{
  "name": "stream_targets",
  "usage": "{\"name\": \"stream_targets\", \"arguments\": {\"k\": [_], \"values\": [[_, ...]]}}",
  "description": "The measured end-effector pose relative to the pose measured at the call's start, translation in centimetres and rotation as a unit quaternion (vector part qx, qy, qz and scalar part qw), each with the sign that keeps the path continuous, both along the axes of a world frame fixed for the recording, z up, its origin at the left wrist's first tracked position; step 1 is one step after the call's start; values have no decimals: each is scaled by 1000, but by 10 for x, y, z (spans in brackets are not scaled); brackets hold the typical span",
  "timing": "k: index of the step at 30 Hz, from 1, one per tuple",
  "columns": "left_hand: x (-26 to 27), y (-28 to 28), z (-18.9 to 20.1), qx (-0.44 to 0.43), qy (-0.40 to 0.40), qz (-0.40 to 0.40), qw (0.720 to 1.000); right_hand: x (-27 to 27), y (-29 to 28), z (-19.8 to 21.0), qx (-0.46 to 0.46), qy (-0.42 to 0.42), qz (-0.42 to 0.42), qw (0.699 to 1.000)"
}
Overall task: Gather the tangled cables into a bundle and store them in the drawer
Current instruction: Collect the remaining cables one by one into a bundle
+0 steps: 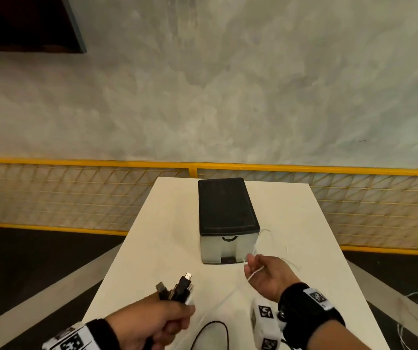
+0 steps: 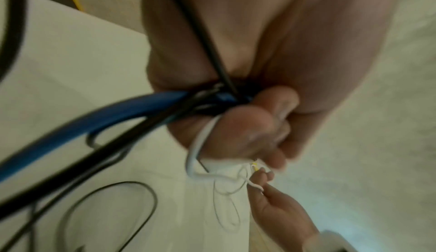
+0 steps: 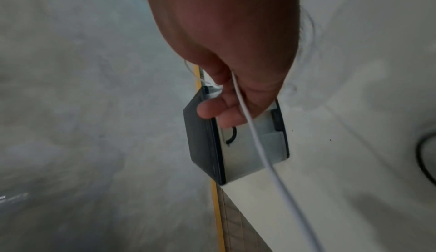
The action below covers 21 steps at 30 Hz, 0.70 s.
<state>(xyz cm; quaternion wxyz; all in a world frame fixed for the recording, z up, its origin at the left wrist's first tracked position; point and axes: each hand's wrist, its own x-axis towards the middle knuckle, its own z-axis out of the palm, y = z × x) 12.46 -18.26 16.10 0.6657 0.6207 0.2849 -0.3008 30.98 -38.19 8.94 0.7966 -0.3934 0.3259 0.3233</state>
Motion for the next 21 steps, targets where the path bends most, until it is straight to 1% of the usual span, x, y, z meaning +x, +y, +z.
{"name": "stream_targets", "arguments": {"k": [2,3,4,5,7,9,10,12,14,16,17,19,21], "values": [[12,0,-4,41,-72,108,991,-8,4,3,-2,-8,29,1000],[21,-3,-4,63,-122,149,979,-14,8,4,-3,-14,47,999],[31,-10,-4,90,-170,166,967,-20,11,6,-5,-25,65,998],[42,-18,-3,122,-213,161,956,-26,14,9,-1,-39,83,996],[61,-39,-6,175,-277,123,937,-39,20,16,2,-73,132,989],[74,-60,-13,184,-310,94,928,-52,24,25,8,-108,182,977],[77,-67,-16,179,-310,91,929,-56,26,28,14,-121,198,973],[81,-75,-22,156,-287,119,938,-60,25,30,9,-148,211,966],[78,-77,-25,141,-295,139,935,-59,20,28,0,-150,202,968],[72,-75,-28,145,-317,105,931,-54,13,24,10,-127,185,974],[68,-73,-30,148,-315,77,934,-50,9,23,15,-111,171,979],[56,-67,-33,143,-271,34,951,-39,1,21,13,-77,141,987],[42,-57,-37,107,-200,13,974,-28,-5,24,12,-59,120,991]]}}
